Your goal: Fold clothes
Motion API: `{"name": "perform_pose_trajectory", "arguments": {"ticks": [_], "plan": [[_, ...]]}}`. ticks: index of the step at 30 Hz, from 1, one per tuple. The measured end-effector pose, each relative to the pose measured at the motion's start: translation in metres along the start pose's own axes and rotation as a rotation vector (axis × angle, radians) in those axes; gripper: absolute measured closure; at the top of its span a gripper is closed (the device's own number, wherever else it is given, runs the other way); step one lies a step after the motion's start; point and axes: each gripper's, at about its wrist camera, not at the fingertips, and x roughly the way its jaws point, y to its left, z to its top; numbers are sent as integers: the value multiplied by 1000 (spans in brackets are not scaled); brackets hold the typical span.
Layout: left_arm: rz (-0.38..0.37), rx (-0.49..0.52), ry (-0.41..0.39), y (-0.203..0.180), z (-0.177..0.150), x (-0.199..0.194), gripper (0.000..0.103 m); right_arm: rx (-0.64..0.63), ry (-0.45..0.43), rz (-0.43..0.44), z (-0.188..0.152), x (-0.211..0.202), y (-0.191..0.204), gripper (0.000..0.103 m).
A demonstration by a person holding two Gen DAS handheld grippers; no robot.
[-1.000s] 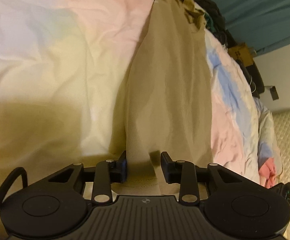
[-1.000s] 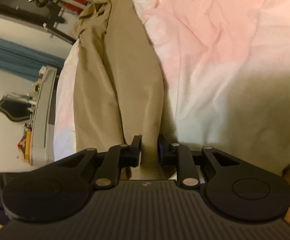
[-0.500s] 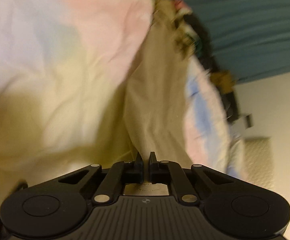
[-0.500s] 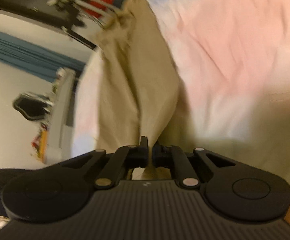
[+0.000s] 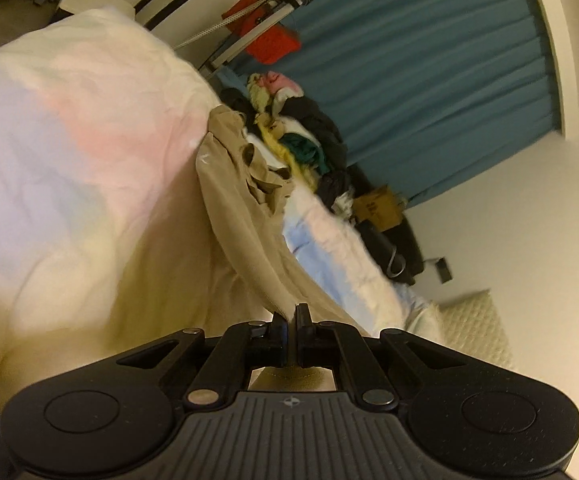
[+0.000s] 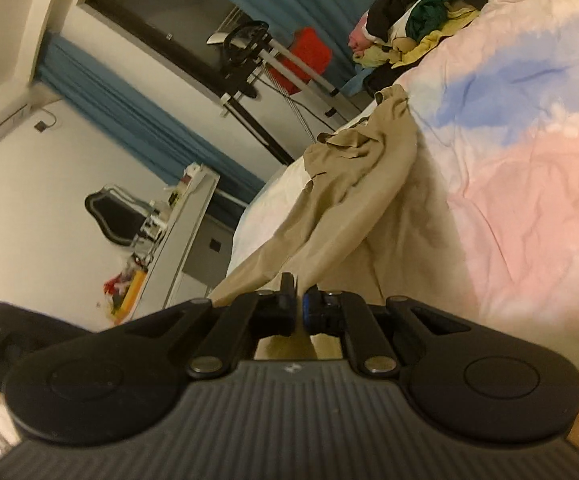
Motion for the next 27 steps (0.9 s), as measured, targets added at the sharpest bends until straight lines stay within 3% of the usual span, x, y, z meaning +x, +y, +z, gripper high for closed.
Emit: {"name": "perform_pose_trajectory", "arguments": {"ticks": [6,10,19,27], "plan": [[14,-9,19,11,-29,-4,99,34,62,-27,-48,-37,-38,96],[34,10,12,11,-18,11,99,98,56,-34,-42,-27,-51,96],[141,81,48,-2,81,128,99,165,-1,-67,36,53,-68,96],[246,245,-37,5,147,253,99,130,-50,-190,112,170,-107,96]]}}
